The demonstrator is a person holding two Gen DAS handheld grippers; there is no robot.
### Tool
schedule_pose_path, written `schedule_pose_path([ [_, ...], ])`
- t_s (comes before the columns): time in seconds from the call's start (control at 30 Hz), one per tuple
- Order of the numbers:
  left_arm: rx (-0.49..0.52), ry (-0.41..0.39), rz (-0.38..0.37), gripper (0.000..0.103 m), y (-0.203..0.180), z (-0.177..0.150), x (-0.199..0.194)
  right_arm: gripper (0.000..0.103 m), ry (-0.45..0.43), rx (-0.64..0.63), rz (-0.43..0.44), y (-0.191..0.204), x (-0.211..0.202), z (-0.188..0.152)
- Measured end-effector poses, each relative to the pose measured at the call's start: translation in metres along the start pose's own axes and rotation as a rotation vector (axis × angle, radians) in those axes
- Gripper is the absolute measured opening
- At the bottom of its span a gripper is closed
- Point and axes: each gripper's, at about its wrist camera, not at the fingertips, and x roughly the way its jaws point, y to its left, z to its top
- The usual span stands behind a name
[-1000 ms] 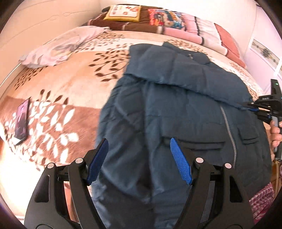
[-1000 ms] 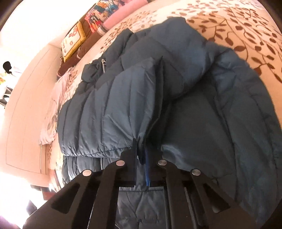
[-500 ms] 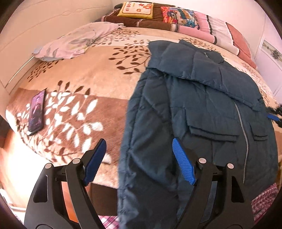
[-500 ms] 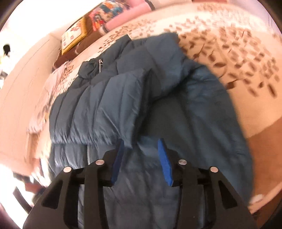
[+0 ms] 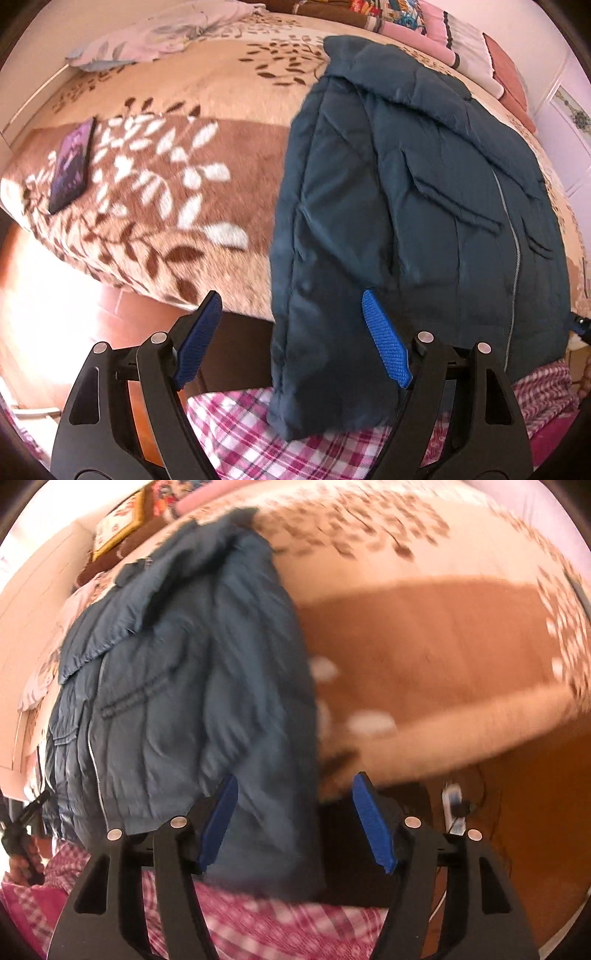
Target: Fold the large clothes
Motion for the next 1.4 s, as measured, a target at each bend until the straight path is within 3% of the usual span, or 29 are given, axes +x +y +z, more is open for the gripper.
schedule_pose_path([
  [0.43, -0.049, 0.080, -0.084, 0.075, 0.008, -0.012, 0.025, 0.064, 0.042, -0.012, 0.079, 0.004, 0.023, -0.009],
  [0.5, -0.050, 0.086, -0.085, 0.075, 0.007, -0.013, 0.027, 0.053, 0.062, -0.030, 0.089, 0.006, 0.031, -0.010],
  [0.63, -0.034, 0.082, -0.079, 0.074, 0.004, -0.017, 0.028, 0.052, 0.090, 0.001, 0.111, 0.001, 0.041, -0.012],
  [0.7, -0.028, 0.078, -0.088, 0.069, 0.003, -0.016, 0.028, 0.046, 0.100, 0.020, 0.143, -0.002, 0.043, -0.013],
  [0.77, -0.011, 0.074, -0.126, 0.046, 0.000, -0.018, 0.027, 0.036, 0.106, 0.027, 0.169, -0.002, 0.042, -0.013],
  [0.87, 0.038, 0.060, -0.146, 0.025, -0.012, -0.016, 0.025, 0.019, 0.089, -0.010, 0.181, 0.004, 0.037, -0.012],
  [0.97, 0.078, 0.026, -0.141, 0.014, -0.022, -0.014, 0.018, 0.012, 0.064, -0.063, 0.144, 0.015, 0.032, -0.013],
  [1.1, 0.094, -0.004, -0.148, 0.011, -0.027, -0.009, 0.006, 0.010, 0.026, -0.097, 0.110, 0.025, 0.023, -0.016],
  [1.4, 0.094, -0.108, -0.212, 0.010, -0.019, 0.003, -0.046, 0.009, -0.067, -0.114, 0.129, 0.034, -0.010, -0.020],
])
